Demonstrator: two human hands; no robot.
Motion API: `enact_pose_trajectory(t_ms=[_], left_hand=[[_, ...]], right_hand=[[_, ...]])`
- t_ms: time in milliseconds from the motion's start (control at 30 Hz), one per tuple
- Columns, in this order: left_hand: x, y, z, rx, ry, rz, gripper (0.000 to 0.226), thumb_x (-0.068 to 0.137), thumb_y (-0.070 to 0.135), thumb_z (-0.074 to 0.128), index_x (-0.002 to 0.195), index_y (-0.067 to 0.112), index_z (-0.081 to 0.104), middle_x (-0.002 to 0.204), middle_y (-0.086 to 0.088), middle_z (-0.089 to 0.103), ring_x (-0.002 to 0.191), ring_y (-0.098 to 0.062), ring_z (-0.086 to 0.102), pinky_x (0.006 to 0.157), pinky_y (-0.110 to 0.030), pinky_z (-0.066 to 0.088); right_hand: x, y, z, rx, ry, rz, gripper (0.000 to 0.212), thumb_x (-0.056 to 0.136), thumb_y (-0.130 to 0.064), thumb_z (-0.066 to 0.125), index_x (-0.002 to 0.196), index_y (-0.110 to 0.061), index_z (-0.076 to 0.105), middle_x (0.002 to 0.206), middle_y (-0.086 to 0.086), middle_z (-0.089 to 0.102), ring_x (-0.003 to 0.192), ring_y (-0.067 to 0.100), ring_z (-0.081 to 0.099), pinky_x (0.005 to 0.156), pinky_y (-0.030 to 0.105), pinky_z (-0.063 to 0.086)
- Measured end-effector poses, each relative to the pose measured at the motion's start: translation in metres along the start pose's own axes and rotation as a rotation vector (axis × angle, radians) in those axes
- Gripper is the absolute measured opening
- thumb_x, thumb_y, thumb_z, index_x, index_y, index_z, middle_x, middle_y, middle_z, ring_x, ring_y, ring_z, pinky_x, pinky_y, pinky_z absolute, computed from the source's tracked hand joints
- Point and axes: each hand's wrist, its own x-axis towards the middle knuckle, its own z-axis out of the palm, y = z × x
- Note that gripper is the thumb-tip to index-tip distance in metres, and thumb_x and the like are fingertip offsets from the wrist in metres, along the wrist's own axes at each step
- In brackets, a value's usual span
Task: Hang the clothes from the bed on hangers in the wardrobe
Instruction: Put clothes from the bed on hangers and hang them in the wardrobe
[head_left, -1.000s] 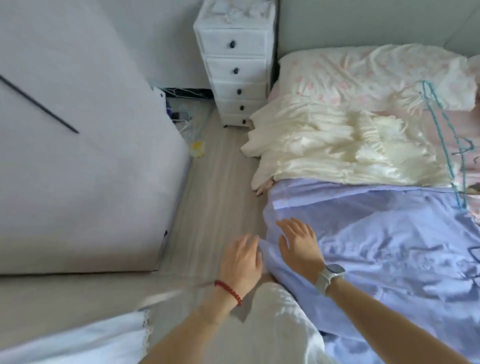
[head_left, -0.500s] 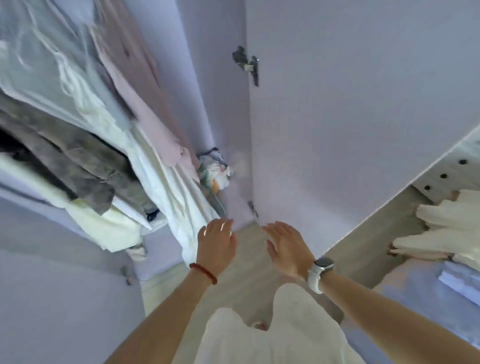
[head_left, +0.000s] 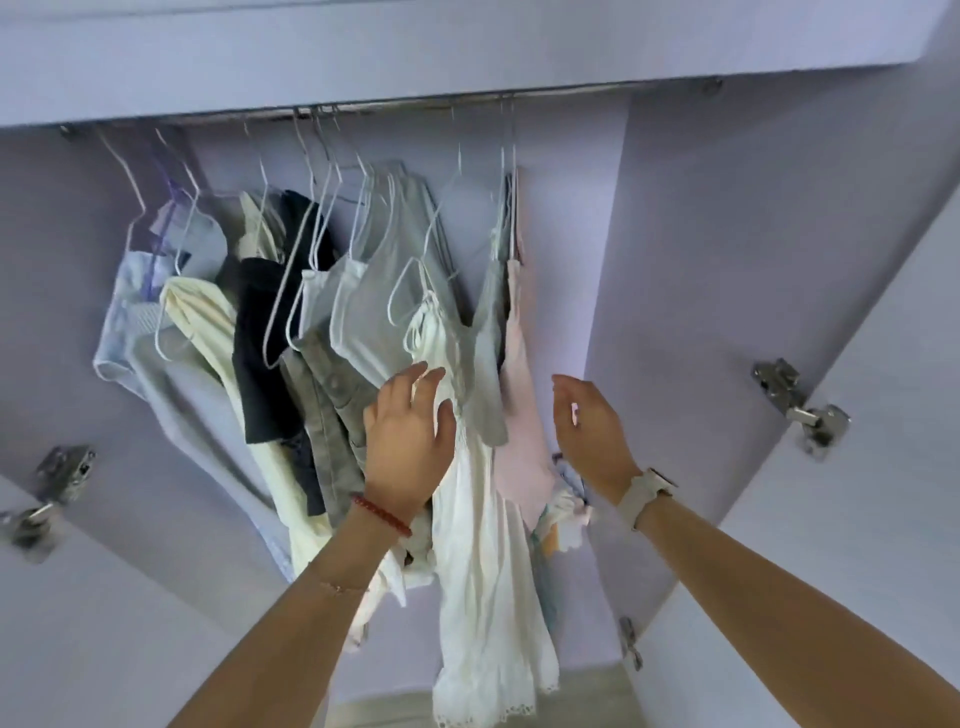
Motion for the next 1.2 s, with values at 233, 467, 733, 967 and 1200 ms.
enact_pose_trajectory(t_ms=[233, 467, 733, 967, 1200], left_hand=[[0.097, -0.007, 0.003, 0.141, 0.182, 0.258, 0.037, 0.083, 0.028, 0.049, 0.115, 0.013, 0.059, 0.124, -0.008, 0.057, 0.125, -0.027, 0.042, 0.097, -0.045, 0.028], [0.119, -0.021, 0.034, 0.282, 0.018, 0.527, 0.047, 0.081, 0.045, 0.05, 0.122, 0.025, 0.059, 0.128, -0.009, 0.057, 0.127, -0.036, 0.041, 0.104, -0.063, 0.019], [0.121, -0.028, 0.036, 0.18, 0.008, 0.518, 0.043, 0.085, 0.045, 0.05, 0.123, 0.026, 0.059, 0.133, -0.012, 0.053, 0.131, -0.035, 0.037, 0.108, -0.062, 0.012], [0.126, -0.036, 0.033, 0.147, -0.051, 0.474, 0.038, 0.084, 0.036, 0.048, 0.117, 0.022, 0.062, 0.13, -0.013, 0.054, 0.131, -0.036, 0.037, 0.108, -0.064, 0.011], [0.117, -0.019, 0.035, -0.024, -0.089, 0.53, 0.042, 0.082, 0.026, 0.038, 0.109, 0.01, 0.065, 0.124, -0.01, 0.059, 0.127, -0.03, 0.045, 0.107, -0.059, 0.019]], right_hand=[[0.126, -0.066, 0.017, 0.128, 0.076, 0.035, 0.03, 0.092, -0.03, 0.052, 0.109, -0.006, 0.055, 0.085, 0.005, 0.054, 0.075, 0.019, 0.051, 0.062, 0.016, 0.038], [0.14, -0.068, 0.015, -0.136, 0.134, 0.013, 0.034, 0.095, -0.01, 0.04, 0.128, -0.006, 0.046, 0.115, 0.019, 0.051, 0.103, 0.031, 0.052, 0.091, 0.028, 0.034], [0.164, -0.078, 0.005, -0.422, 0.15, 0.184, 0.028, 0.097, -0.023, 0.036, 0.117, -0.007, 0.046, 0.101, 0.019, 0.063, 0.094, 0.039, 0.057, 0.074, 0.038, 0.043], [0.166, -0.097, -0.016, -0.268, 0.451, 0.223, 0.026, 0.094, -0.015, 0.037, 0.109, -0.007, 0.056, 0.105, 0.014, 0.064, 0.098, 0.037, 0.056, 0.076, 0.034, 0.041], [0.07, -0.042, -0.03, -0.224, 0.39, 0.262, 0.013, 0.092, -0.016, 0.05, 0.09, -0.015, 0.063, 0.065, 0.0, 0.058, 0.075, 0.027, 0.056, 0.062, 0.025, 0.032]])
